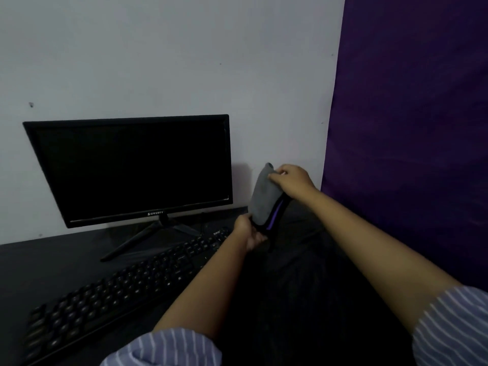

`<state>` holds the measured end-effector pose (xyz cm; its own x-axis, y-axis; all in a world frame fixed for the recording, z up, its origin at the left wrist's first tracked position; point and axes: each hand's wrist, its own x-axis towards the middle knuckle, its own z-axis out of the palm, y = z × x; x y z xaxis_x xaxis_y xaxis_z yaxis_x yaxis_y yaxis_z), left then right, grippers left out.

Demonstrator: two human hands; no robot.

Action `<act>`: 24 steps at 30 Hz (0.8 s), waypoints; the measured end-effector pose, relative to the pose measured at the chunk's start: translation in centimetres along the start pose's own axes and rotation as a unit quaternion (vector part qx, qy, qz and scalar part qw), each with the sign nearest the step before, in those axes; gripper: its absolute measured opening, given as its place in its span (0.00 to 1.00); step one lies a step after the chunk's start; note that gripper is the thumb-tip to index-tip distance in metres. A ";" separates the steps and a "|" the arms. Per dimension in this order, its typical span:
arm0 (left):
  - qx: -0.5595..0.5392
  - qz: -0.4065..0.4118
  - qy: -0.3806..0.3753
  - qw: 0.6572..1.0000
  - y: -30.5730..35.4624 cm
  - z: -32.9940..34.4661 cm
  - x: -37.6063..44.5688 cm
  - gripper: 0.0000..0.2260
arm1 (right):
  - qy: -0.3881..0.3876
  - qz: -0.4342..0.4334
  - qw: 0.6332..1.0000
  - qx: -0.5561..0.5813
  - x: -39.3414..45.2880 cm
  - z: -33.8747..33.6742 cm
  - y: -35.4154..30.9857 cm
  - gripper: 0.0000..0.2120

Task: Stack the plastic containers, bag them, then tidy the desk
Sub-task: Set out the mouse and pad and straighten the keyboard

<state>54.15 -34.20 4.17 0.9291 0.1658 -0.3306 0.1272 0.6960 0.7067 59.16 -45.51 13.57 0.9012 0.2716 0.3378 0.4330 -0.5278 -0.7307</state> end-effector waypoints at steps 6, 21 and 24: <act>-0.090 0.015 -0.031 0.995 1.3 -1.3 -6.5 0.12 | -0.005 -0.016 1.000 0.021 -4.9 -1.3 -5.5 0.20; 0.144 0.098 0.125 0.977 4.6 -17.9 -25.2 0.12 | -0.139 0.009 0.982 0.127 -20.4 7.7 -10.2 0.05; 0.251 0.107 0.179 0.945 5.1 -21.2 -28.3 0.08 | -0.178 0.035 0.973 0.142 -22.9 10.5 -10.4 0.03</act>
<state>21.16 -20.51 3.86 0.7864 0.5542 -0.2729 0.1812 0.2153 0.9596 33.81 -37.82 7.19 0.8425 0.5309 0.0916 0.3025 -0.3256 -0.8958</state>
